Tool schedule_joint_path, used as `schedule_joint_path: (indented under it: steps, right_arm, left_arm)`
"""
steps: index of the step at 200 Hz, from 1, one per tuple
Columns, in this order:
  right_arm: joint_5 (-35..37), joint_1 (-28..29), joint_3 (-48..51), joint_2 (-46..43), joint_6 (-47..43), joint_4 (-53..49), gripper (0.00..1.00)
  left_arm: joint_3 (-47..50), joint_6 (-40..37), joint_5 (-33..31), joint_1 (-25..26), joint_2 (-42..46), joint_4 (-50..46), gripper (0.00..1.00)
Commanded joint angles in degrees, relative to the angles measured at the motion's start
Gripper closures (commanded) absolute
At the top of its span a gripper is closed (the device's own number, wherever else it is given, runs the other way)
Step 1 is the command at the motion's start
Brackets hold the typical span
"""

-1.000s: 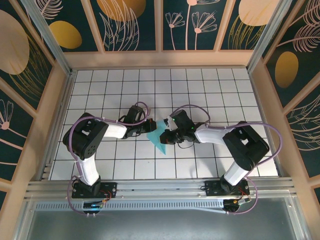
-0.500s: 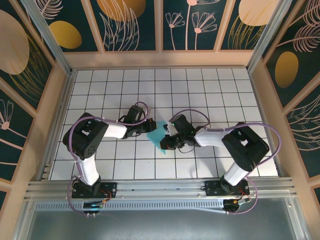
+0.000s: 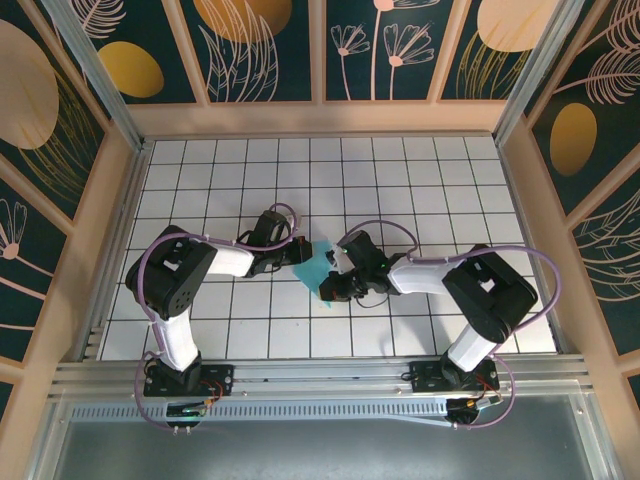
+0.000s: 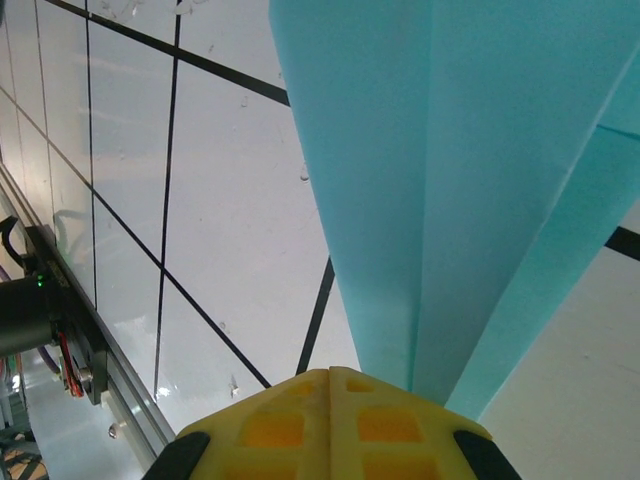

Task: Fold a paper plane with a square sheet of paper (fold left side to right side)
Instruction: Fourth fold the wing at the center of the table.

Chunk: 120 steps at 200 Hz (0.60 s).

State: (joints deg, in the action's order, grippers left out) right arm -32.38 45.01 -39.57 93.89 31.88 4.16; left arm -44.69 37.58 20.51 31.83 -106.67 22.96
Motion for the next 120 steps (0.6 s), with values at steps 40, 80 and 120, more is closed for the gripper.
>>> schedule_joint_path:
  steps: [40, 80, 120]
  right_arm:
    - [1.2, 0.3, 1.9, 2.7, 1.3, -0.6, 1.0]
    - [0.4, 0.4, 3.6, 2.4, 2.0, 0.1, 1.0]
    - [-0.5, 1.5, 5.8, 1.1, 2.9, 0.1, 1.0]
  left_arm:
    - [0.8, -1.5, -3.7, -0.3, -1.7, -5.6, 1.0]
    - [0.7, -1.7, -4.1, -0.3, -1.5, -5.9, 1.0]
    - [0.3, -1.7, -4.7, -0.3, -1.5, -6.5, 1.0]
